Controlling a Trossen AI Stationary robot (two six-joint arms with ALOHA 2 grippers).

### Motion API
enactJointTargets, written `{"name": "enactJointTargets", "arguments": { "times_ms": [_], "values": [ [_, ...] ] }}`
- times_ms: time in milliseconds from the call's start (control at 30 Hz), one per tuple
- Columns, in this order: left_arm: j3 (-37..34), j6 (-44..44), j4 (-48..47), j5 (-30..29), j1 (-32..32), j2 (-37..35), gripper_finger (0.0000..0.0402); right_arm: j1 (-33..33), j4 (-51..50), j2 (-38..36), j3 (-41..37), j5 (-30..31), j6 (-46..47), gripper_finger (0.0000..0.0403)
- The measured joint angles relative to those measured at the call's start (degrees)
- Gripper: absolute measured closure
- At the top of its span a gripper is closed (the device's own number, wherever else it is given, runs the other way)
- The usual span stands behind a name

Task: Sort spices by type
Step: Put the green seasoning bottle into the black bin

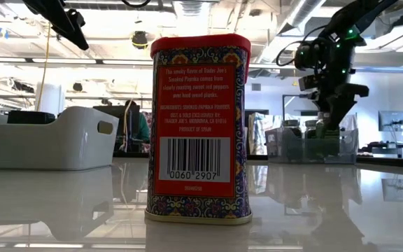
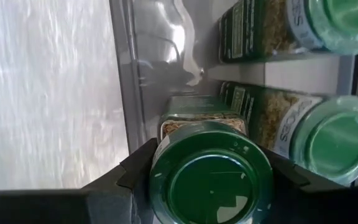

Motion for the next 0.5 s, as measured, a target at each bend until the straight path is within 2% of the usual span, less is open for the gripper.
{"name": "enactJointTargets", "arguments": {
  "times_ms": [500],
  "values": [
    [0.01,0.7,0.0,-0.17,0.0,0.0,0.0132,-0.32,-0.89,0.0,0.0,4.77,0.15,0.0184]
  ]
}}
